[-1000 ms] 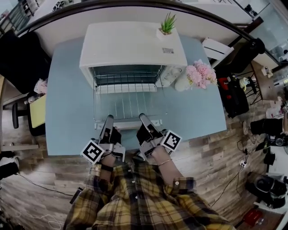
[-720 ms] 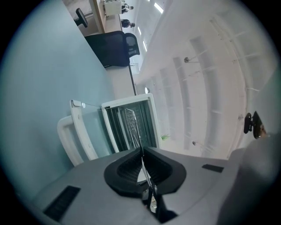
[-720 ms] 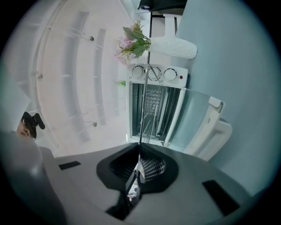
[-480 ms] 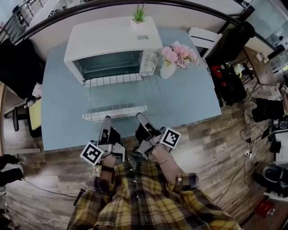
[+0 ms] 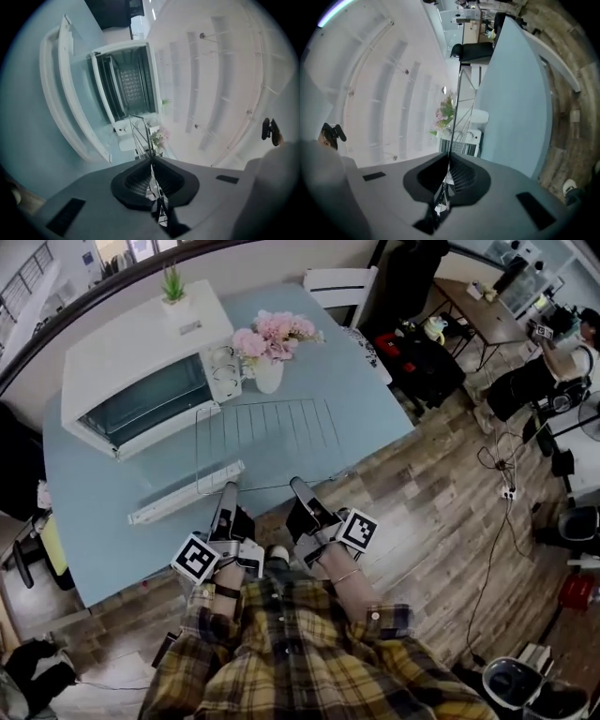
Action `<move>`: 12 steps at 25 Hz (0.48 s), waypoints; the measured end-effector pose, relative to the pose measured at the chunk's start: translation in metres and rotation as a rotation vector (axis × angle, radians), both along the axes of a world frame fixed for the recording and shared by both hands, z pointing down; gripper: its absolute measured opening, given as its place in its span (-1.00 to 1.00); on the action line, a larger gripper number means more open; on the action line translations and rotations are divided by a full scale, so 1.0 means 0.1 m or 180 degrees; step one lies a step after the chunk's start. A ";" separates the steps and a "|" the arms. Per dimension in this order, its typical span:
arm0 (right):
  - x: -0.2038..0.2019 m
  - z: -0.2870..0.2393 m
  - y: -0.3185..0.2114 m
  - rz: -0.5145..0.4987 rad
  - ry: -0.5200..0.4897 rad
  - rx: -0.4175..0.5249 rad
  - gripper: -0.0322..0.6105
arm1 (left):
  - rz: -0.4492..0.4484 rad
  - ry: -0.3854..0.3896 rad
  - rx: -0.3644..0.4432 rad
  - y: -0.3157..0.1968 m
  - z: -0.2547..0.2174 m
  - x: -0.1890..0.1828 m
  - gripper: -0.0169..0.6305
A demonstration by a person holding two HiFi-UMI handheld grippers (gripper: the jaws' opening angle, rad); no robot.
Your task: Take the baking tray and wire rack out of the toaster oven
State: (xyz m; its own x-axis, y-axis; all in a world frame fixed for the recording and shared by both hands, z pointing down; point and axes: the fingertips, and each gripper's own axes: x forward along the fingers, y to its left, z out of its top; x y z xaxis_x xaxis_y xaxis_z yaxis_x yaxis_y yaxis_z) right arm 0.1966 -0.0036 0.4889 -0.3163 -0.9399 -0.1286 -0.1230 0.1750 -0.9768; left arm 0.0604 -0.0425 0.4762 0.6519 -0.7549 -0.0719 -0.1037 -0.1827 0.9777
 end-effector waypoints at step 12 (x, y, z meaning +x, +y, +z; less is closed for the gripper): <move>1.03 0.33 0.56 0.0871 -0.0029 -0.0325 -0.84 | 0.0904 -0.0080 -0.0274 0.22 0.32 1.18 -0.89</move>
